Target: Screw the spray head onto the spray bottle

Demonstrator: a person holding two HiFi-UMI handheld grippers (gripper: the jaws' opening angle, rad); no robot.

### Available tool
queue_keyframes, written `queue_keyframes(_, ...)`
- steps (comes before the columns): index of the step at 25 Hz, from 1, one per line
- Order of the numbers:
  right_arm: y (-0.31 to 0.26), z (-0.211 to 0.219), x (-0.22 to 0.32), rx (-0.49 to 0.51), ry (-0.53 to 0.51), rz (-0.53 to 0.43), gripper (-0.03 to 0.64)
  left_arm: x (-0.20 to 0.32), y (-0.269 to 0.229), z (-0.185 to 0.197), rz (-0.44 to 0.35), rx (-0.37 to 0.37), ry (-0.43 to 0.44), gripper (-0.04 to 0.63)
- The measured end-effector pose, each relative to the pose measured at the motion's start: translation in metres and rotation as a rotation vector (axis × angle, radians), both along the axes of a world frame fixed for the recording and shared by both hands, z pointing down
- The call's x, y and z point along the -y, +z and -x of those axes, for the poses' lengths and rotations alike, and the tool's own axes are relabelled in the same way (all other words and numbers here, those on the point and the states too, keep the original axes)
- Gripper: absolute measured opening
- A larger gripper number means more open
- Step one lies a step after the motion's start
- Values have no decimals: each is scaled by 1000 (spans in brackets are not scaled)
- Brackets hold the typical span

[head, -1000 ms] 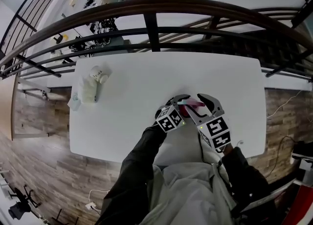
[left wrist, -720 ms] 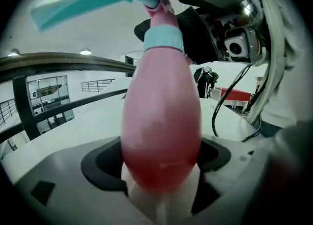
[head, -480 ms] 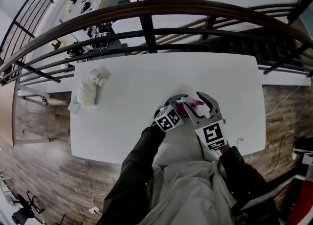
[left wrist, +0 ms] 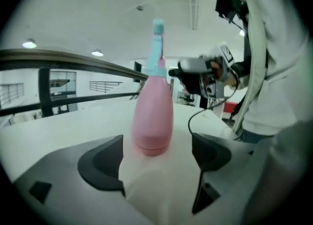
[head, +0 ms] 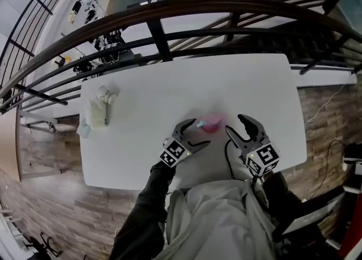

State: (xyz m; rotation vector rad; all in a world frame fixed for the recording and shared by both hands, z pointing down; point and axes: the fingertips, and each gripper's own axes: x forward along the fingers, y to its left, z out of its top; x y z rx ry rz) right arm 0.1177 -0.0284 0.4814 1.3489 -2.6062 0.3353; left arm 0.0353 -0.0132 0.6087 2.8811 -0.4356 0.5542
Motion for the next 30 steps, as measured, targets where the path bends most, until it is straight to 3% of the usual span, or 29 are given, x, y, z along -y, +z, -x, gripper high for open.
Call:
queue_keyframes(2,19,-16,-11,66,58,71,220,-6,-7,22,55,-91,-124,434)
queue_keyframes(4,34,-20,-12,79,91,99,138,-9,-12,46,64,-122,-247,430)
queue_keyframes(5,37,-20,-11,78,97,100,93,-11,-16,57,46,-121,-302,341)
queue_keyframes(7,36,-19,-13,75,103,88,29,-17,-23,69,12,-136,-394,82)
queue_keyframes(8,33,-19,-14,76,103,79,3,-20,-27,71,11,-154,-424,5)
queue_keyframes(11,27,-12,-17,78,76,57,-3,-28,-34,68,21,-191,-448,5)
queue_keyframes(20,43,8,-30,-9,1,69,-5,-27,-42,54,-2,-189,-471,5)
queue_keyframes(30,54,19,-37,-36,-33,87,-5,-27,-42,52,13,-197,-476,5)
